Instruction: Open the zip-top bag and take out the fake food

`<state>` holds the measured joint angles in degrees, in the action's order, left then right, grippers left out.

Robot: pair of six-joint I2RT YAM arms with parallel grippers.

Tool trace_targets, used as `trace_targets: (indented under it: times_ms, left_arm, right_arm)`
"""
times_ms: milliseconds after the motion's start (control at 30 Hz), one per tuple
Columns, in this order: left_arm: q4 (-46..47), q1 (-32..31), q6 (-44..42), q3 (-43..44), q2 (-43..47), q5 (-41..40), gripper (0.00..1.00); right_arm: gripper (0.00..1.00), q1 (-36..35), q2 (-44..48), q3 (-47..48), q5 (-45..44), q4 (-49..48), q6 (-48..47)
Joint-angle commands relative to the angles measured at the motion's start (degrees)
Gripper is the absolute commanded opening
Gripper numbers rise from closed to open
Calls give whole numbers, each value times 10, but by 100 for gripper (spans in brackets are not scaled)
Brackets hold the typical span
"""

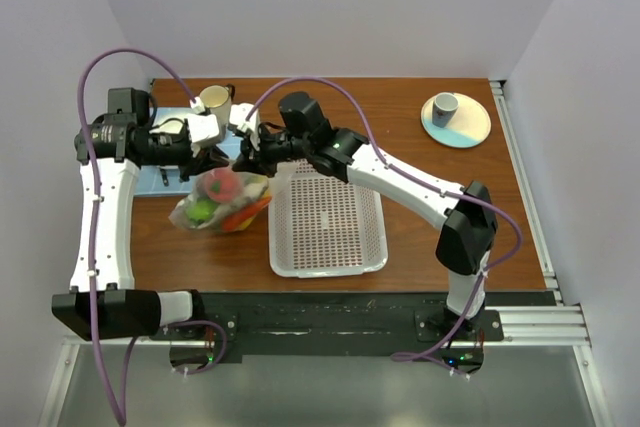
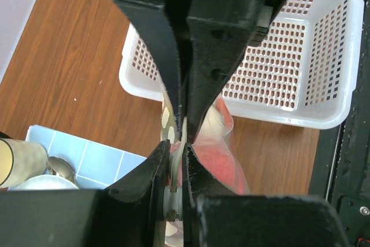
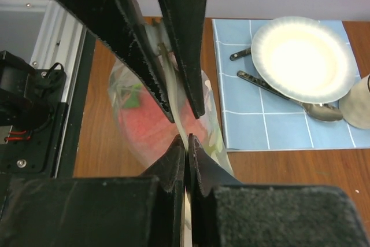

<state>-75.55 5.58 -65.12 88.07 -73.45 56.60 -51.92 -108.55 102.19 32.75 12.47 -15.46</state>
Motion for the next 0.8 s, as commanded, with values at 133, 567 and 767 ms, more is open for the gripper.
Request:
trace_targets:
  times_ms: [133,567,767]
  left_arm:
    - [2,34,-4,-1,-1,46,11]
    - [23,85,101,10,16,85,100]
    - [15,84,75,-34,16,115,100]
  right_arm:
    - [0,0,53,-44,-42,-14,3]
    - [0,9,59,-49,-82,5,-12]
    - [0,9,62,-49,-83,5,-6]
